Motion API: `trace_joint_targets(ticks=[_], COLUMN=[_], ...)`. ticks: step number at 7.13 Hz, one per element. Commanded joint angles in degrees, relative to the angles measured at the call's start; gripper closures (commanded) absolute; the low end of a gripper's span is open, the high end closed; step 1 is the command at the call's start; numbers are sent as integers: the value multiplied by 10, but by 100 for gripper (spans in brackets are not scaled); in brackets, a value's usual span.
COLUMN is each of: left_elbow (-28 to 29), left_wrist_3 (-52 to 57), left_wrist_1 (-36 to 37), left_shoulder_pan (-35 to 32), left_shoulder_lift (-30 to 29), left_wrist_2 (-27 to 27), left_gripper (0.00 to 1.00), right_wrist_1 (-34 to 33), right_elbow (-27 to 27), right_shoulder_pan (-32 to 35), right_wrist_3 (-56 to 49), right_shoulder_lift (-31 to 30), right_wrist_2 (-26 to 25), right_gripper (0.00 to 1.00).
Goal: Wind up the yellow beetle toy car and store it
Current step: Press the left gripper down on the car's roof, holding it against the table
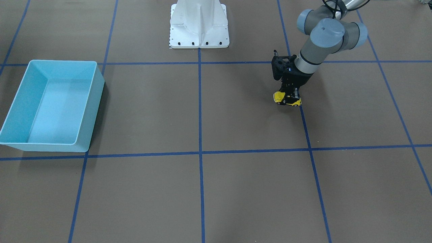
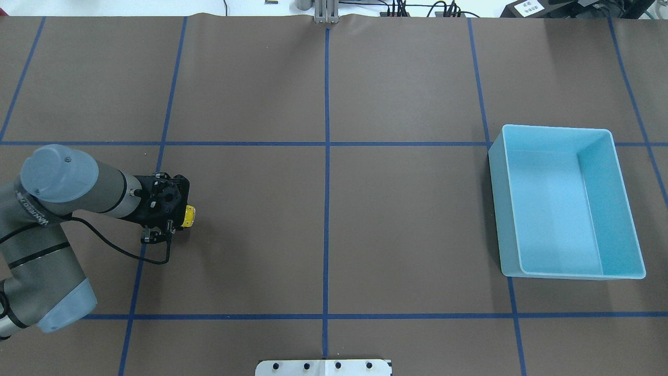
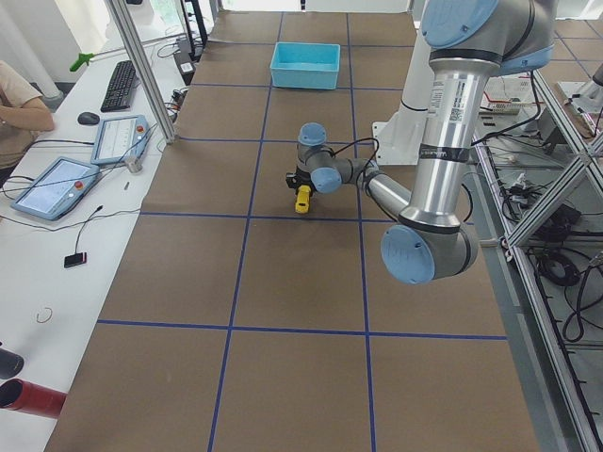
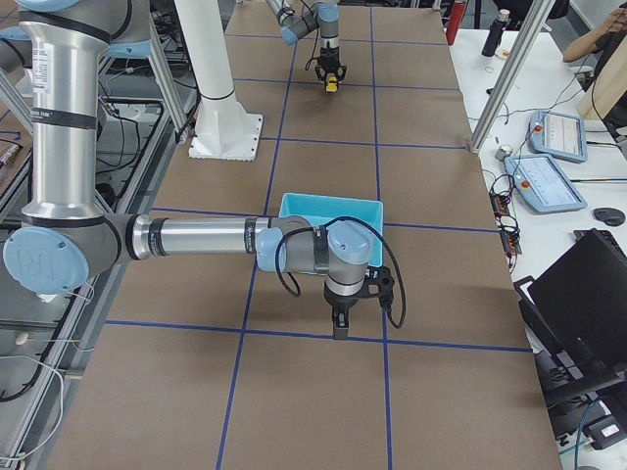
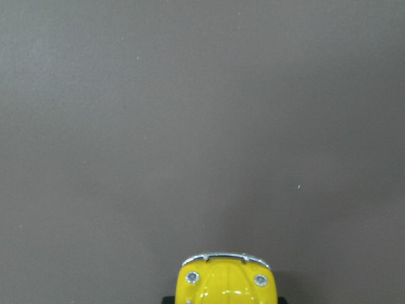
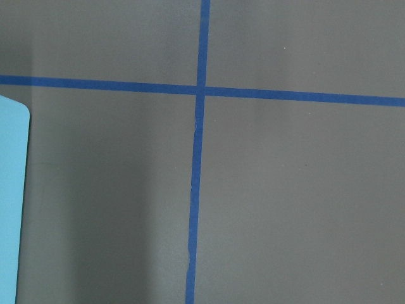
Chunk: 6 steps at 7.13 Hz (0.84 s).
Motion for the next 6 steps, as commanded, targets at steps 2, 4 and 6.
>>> trace_joint_targets(ticks=[2, 4, 6], left_elbow=[11, 24, 35], left_wrist_3=[-18, -18, -20], left_wrist_1=[-5, -5, -25], left_shoulder_pan=[0, 0, 0], left_shoulder_lift=[0, -1, -1], left_wrist_2=[0, 0, 0], left_gripper=[70, 68, 69], right_wrist_1=[0, 0, 0], right_elbow=[0, 0, -1], right_shoulder_pan=[0, 0, 0], right_wrist_3=[0, 0, -1], right_shoulder_lift=[0, 0, 1], right_wrist_2=[0, 0, 0], right_gripper=[0, 0, 0])
